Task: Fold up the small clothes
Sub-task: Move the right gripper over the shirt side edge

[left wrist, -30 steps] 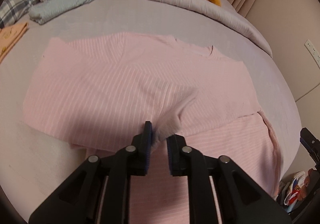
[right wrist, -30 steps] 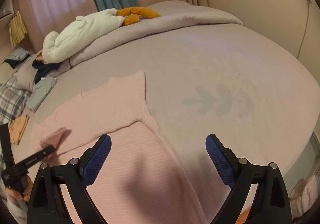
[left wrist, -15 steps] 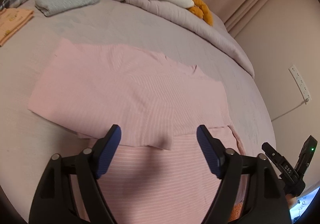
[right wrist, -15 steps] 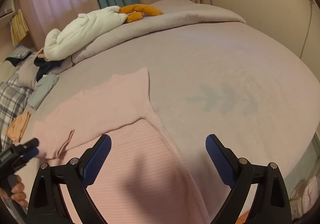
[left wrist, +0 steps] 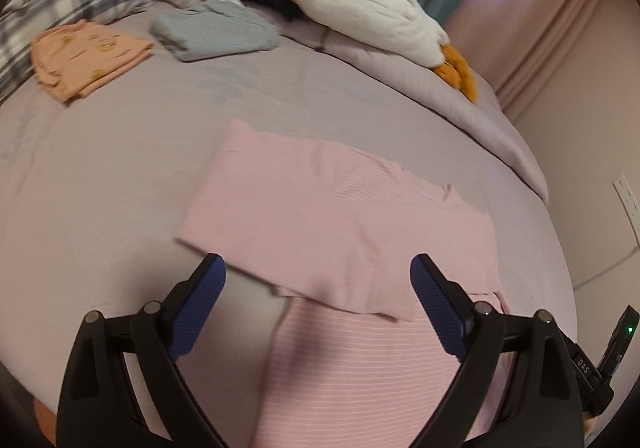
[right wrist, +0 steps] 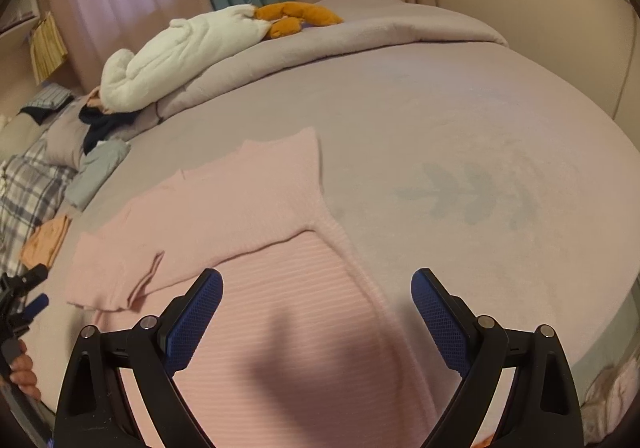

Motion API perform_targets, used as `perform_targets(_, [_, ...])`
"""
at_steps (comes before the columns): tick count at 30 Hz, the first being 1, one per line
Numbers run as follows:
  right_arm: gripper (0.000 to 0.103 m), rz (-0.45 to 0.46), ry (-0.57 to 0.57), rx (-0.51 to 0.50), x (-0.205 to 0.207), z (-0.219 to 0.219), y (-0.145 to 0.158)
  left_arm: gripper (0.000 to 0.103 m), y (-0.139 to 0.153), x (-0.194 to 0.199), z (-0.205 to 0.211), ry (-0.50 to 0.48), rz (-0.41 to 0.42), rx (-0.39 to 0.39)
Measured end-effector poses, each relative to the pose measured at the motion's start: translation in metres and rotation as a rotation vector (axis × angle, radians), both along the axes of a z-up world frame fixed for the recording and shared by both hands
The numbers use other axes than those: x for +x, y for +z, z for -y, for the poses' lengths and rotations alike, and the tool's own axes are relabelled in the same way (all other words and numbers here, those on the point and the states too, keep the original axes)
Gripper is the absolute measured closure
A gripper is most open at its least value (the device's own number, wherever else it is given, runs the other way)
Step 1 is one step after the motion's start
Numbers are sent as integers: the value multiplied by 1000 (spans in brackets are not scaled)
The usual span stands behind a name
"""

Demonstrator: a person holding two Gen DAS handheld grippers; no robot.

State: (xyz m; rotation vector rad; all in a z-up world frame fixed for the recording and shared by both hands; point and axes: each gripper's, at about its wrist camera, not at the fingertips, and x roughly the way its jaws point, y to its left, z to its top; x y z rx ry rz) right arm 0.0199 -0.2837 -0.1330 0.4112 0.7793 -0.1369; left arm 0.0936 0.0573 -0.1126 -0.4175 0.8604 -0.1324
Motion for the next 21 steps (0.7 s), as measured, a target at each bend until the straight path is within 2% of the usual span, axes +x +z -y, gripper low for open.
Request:
perform_targets(9, [8,8,141,28,30,-36,4,7,-8,-21,-46,151,-24,26])
perform_targets(13, [10,5,238,106,54,-62,3,7,-12,-30,-62,193,-38,15])
perform_targets(14, [13,-4,268,138,61,-69,1,7,-12,-33,-65,199,-41,13])
perform_targets(16, [27,-31,321,188,72,-84,-2,7,-13,-36,-71,215,-46,13])
perform_targets(18, [32,-50,360,208,80,-99,-6,7,-15,-39,-76,230,-51,11])
perform_targets(21, [47,-77,421,242,93,-122,-11,7,-16,-41,-80,238,-58,4])
